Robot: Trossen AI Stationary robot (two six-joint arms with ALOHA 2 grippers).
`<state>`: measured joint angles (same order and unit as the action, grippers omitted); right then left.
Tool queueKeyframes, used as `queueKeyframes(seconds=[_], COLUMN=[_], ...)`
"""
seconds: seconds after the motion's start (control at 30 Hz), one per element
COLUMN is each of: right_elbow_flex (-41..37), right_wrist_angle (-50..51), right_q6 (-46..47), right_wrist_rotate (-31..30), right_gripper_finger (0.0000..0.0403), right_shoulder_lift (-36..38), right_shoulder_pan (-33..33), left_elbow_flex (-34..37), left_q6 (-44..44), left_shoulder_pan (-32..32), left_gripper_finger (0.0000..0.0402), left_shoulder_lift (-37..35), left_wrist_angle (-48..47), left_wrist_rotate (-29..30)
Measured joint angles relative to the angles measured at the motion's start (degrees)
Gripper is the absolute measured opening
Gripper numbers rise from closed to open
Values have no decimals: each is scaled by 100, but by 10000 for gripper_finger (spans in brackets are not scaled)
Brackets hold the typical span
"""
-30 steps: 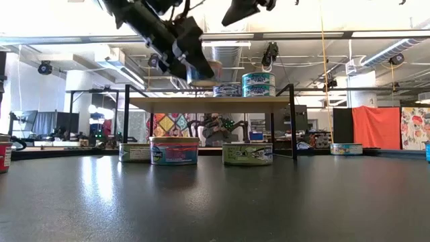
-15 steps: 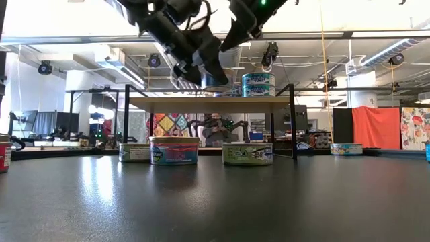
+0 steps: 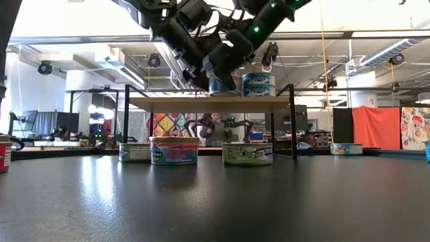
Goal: Stack canned seafood by type on shelf
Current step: Put the center pink tuna can on the shelf
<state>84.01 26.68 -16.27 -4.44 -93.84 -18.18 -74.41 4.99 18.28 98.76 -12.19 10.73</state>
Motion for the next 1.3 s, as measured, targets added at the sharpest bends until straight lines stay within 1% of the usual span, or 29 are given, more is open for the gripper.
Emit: queueKeyframes(seconds=[0.23,0.37,0.63,1.0,1.3], right_elbow_flex=[4,4,4,4,0], right_wrist_angle=[0,30,43,52,54], right_q6=[-28,-27,-24,125,122], right_wrist_rotate=[40,35,19,-21,-25], right_gripper_finger=[13,13,13,13,13], right_shoulder_lift=[-164,-169,-169,-167,-126], right_shoulder_pan=[-96,-95,-133,-270,-266], left_elbow_flex=[15,15,13,-94,-94], left_q6=[-4,-86,-92,-151,-151], left_shoulder_pan=[62,66,64,65,47], left_gripper_finger=[398,398,398,398,398], left_shoulder_lift=[-2,-22,-35,-130,-475], left_wrist_angle=[-182,-269,-326,-989,-1386], left_wrist_rotate=[26,-292,-274,-265,-407])
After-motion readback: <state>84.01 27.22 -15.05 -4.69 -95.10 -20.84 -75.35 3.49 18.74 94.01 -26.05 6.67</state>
